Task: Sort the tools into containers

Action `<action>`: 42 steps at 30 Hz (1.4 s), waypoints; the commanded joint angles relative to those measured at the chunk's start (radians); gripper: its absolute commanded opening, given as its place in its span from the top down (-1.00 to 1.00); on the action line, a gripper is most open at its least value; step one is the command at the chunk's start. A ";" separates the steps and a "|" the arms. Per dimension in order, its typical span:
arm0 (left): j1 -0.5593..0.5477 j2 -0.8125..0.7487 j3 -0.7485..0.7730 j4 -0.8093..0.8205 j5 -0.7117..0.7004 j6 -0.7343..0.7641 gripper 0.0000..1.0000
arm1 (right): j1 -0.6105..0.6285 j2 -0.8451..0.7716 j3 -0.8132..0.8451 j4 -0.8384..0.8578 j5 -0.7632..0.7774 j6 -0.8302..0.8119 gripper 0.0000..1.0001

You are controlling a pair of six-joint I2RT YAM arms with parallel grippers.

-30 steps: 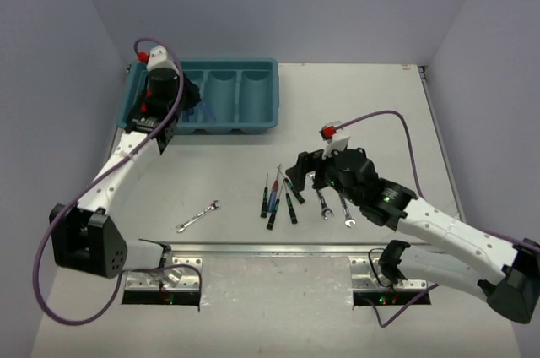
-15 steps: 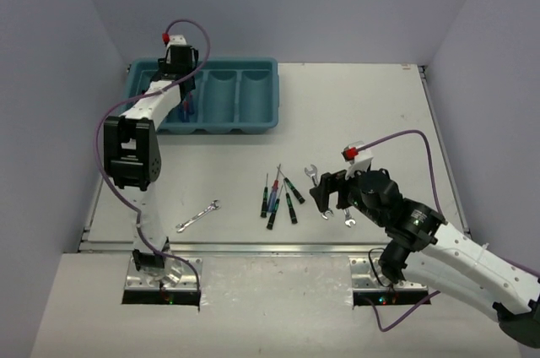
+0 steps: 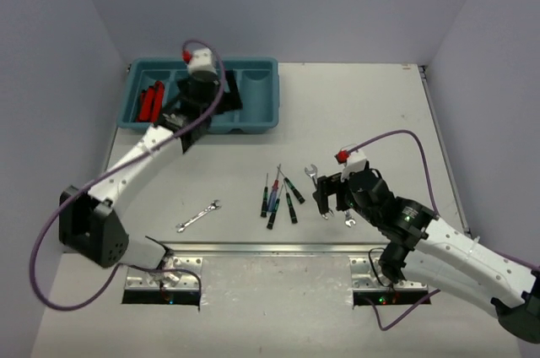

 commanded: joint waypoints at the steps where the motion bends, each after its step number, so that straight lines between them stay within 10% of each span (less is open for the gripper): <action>1: -0.312 -0.091 -0.209 0.111 0.014 -0.118 -0.79 | -0.002 -0.038 -0.015 0.037 0.056 -0.012 -0.98; 6: -0.504 0.045 -0.240 0.092 -0.072 -0.190 -0.50 | -0.003 -0.051 -0.022 0.044 0.056 -0.015 -0.98; 9: -0.519 0.124 -0.231 0.086 -0.081 -0.232 -0.06 | -0.003 -0.054 -0.028 0.046 0.059 -0.012 -0.98; 17: -0.519 0.275 -0.185 0.124 -0.038 -0.236 0.30 | -0.003 -0.064 -0.049 0.055 0.052 -0.012 -0.98; 42: -0.520 0.409 -0.176 0.129 0.034 -0.237 0.71 | -0.002 -0.063 -0.056 0.056 0.074 -0.003 -0.98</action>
